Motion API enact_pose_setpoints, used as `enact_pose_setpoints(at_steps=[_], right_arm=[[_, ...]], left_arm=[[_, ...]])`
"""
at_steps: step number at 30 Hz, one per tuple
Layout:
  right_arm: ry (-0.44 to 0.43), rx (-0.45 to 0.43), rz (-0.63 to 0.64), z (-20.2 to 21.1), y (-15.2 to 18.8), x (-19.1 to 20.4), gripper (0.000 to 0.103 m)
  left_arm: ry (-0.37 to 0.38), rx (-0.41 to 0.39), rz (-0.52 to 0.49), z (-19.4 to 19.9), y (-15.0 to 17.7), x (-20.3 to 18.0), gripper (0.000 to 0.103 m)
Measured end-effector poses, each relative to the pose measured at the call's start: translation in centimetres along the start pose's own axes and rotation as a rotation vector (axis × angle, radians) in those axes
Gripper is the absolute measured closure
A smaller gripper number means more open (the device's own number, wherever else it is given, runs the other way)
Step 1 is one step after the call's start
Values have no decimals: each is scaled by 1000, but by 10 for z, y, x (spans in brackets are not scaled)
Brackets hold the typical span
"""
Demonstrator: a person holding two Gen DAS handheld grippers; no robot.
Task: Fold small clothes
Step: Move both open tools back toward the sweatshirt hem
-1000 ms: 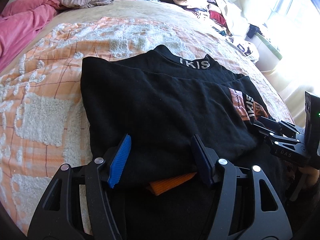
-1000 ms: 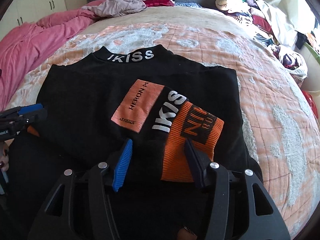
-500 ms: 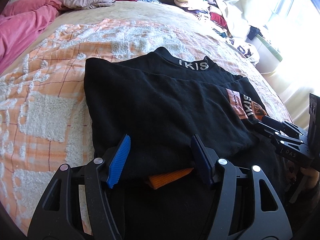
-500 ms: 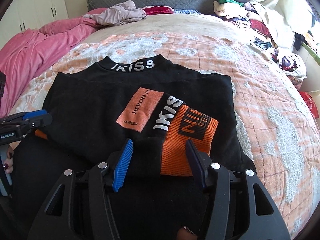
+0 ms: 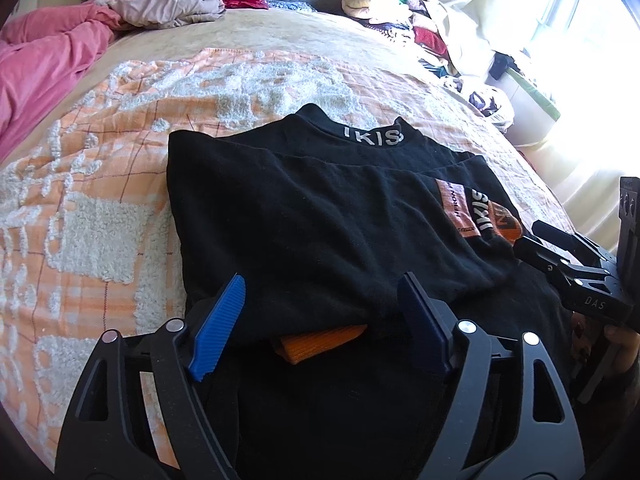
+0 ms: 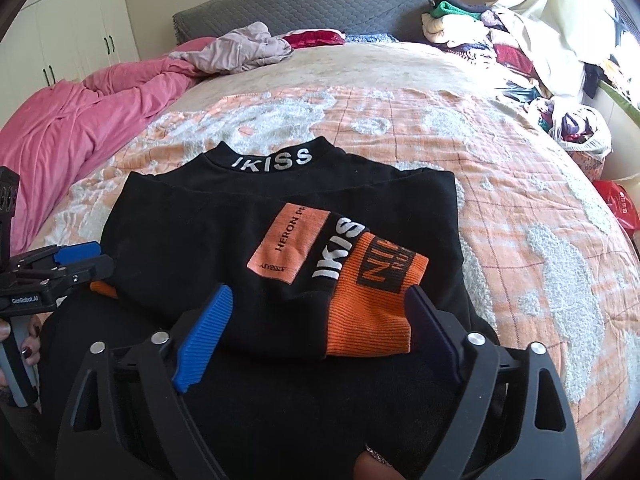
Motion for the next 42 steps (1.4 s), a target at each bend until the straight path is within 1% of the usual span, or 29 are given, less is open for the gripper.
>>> enact_pose_setpoints(at_steps=[1, 5, 8, 10, 15, 20, 29, 35, 39, 42], right_arm=[[2, -5, 1, 1, -1, 0, 12], [10, -21, 0, 5, -3, -2, 8], [14, -31, -3, 8, -4, -3, 7], [11, -36, -7, 10, -5, -4, 6], [-5, -60, -32, 16, -7, -7, 5], [-9, -77, -37, 22, -9, -7, 5], [-7, -120, -34, 37, -14, -7, 5], [-3, -146, -40, 47, -16, -10, 5], [-4, -159, -48, 54, -15, -13, 5], [-8, -165, -53, 60, -14, -15, 5]], left_arm=[[-2, -3, -3, 2, 0, -1, 27], [-7, -17, -14, 8, -2, -4, 24], [-20, -29, -20, 11, -4, -5, 19], [-24, -37, -21, 14, -5, -5, 18], [-42, -60, -19, 22, -8, -3, 10], [-75, -75, -5, 29, -10, 1, 10], [-95, -104, 6, 45, -11, 3, 10], [-96, -125, -2, 57, -9, -2, 10], [-77, -134, -5, 62, -5, -10, 10], [-75, -140, -20, 66, -2, -16, 10]])
Point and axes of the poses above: each gripper's, at about its wrist camera, not at the fingertips, and z roughly against the way its jaws point, x to its left, y to its underside, the point moved 5 cm from there along -z, roughly the way its jaws point, and after that the axes turned 3 degrees about -z, right-handed, at the moved point
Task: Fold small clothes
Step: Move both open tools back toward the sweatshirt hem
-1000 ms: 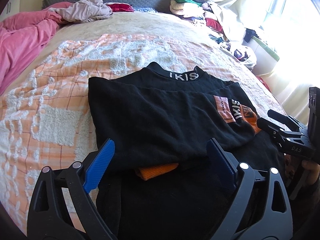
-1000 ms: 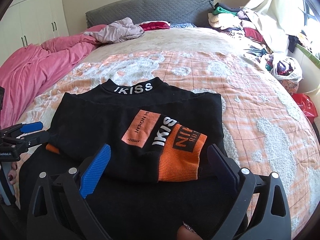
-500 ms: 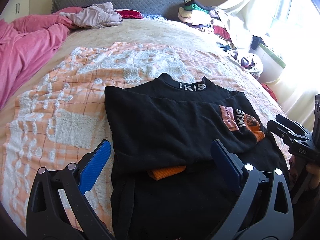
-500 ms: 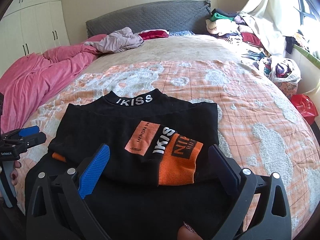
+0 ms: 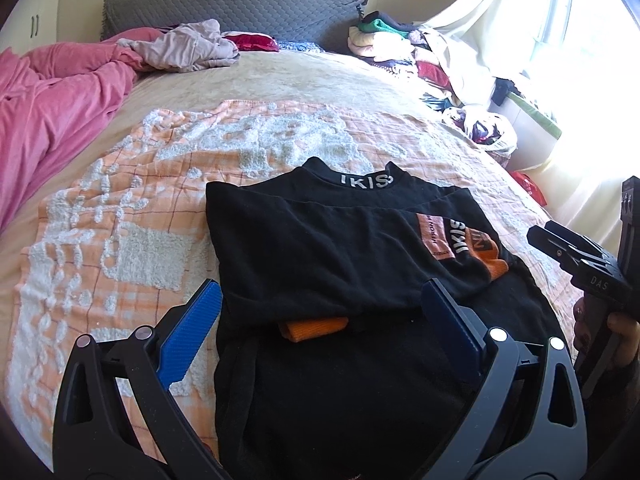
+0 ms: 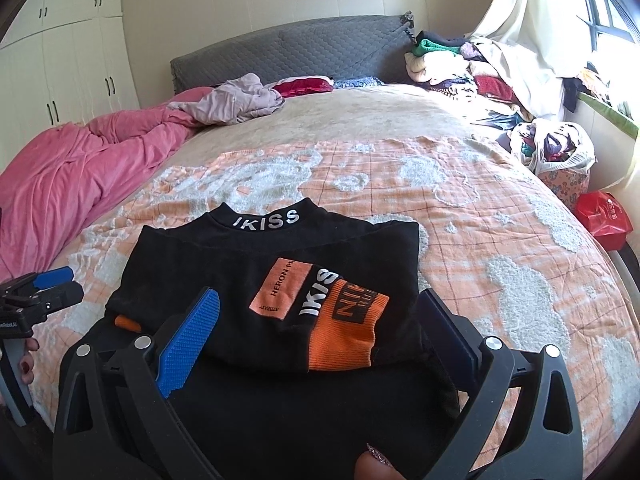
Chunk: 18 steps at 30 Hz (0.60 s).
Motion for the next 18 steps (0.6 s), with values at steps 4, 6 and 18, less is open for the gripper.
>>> enact_pose_setpoints(at_steps=[4, 6, 18], right_arm=[[-5, -8, -5, 8, 2, -2, 5], [-6, -2, -5, 10, 3, -2, 5], [-9, -6, -15, 28, 14, -8, 5]], left_arm=[[-1, -13, -7, 8, 3, -5, 10], [0, -17, -7, 11, 4, -8, 10], [1, -34, -12, 27, 16, -22, 10]])
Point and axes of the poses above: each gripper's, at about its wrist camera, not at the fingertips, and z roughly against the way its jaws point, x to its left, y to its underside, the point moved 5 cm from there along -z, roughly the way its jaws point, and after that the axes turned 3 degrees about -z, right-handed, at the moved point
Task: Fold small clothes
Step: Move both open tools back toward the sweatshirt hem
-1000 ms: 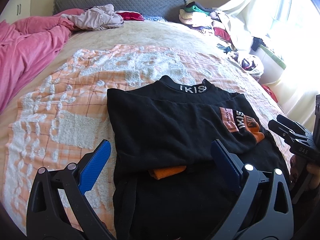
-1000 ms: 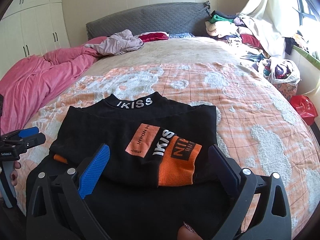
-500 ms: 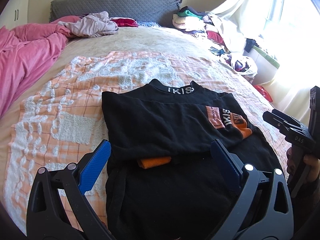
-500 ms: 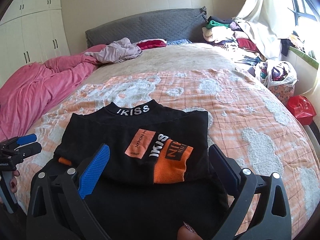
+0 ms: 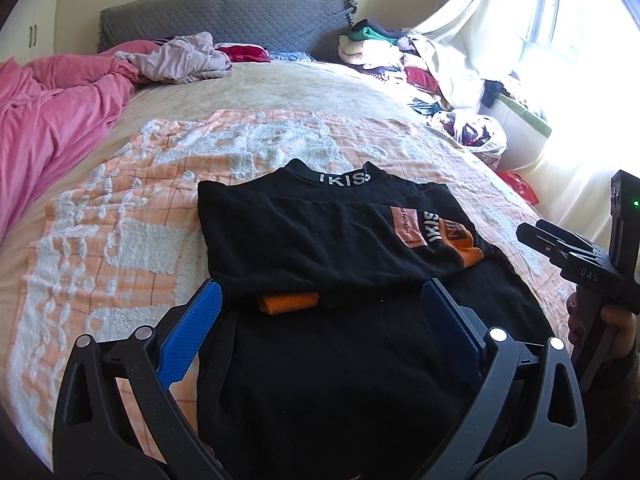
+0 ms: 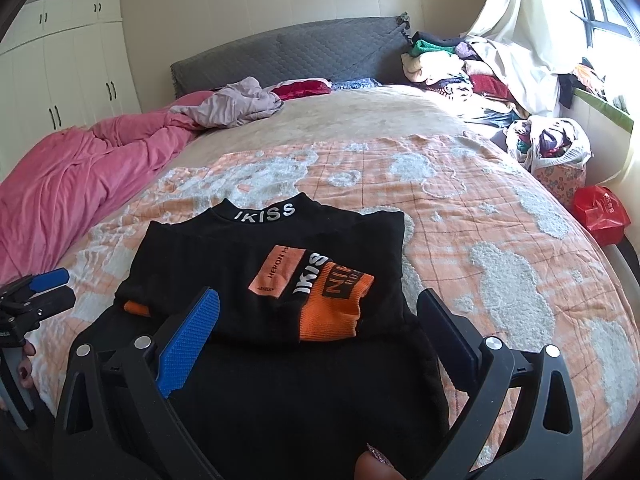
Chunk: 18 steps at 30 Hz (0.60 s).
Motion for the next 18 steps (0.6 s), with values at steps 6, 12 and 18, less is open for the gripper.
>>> enact_pose_setpoints(at_steps=[6, 12, 18], right_arm=[[-12, 11, 4, 8, 9, 2, 5], [-16, 43, 3, 16, 29, 0, 5], [-4, 66, -9, 27, 48, -7, 5]], left_arm=[[-15, 7, 22, 7, 11, 4, 10], [-56, 43, 35, 9, 31, 11, 10], [-82, 79, 42, 11, 48, 16, 10]])
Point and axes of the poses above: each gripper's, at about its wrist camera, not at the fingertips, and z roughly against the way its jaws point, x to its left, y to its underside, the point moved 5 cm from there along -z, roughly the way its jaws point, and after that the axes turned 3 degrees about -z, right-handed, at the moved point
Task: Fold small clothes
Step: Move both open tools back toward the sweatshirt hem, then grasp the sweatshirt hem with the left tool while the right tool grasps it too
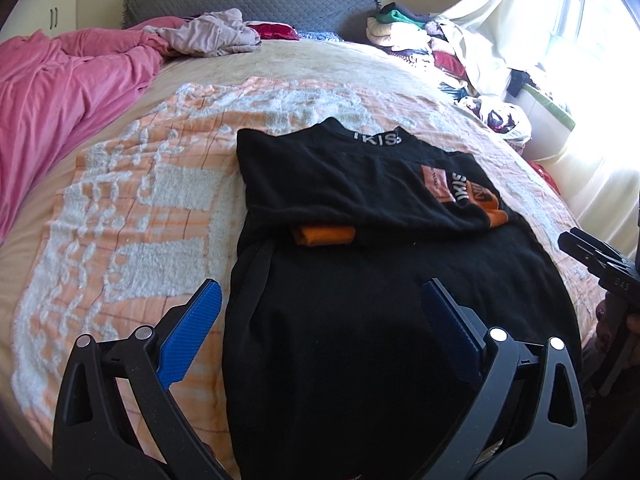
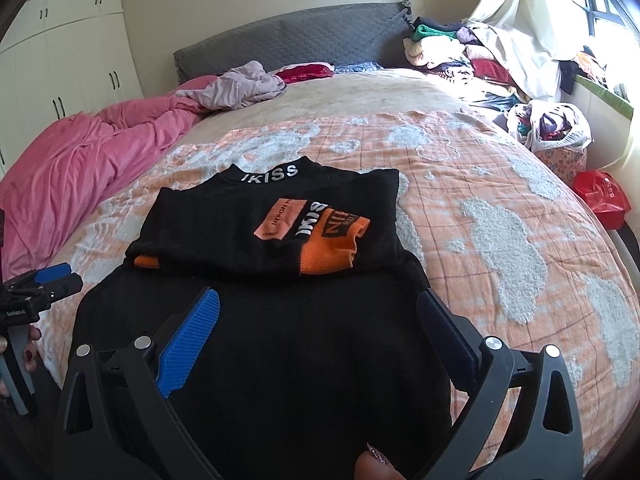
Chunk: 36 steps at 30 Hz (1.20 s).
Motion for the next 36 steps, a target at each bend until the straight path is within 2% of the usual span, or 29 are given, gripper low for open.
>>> enact_pose_setpoints(at_steps=[19, 31, 33, 36], right_arm=[[55, 100, -30, 18, 48, -27, 5], [87, 141, -52, 31, 73, -43, 5], [94, 150, -51, 32, 76, -44, 5], [98, 158, -52, 34, 81, -46, 5]], left_arm=[[-37, 101, 68, 4, 54, 30, 10], [17, 127, 135, 19, 87, 46, 10], [28, 127, 142, 22, 91, 45, 12], [66, 132, 162, 25, 97, 44, 26]])
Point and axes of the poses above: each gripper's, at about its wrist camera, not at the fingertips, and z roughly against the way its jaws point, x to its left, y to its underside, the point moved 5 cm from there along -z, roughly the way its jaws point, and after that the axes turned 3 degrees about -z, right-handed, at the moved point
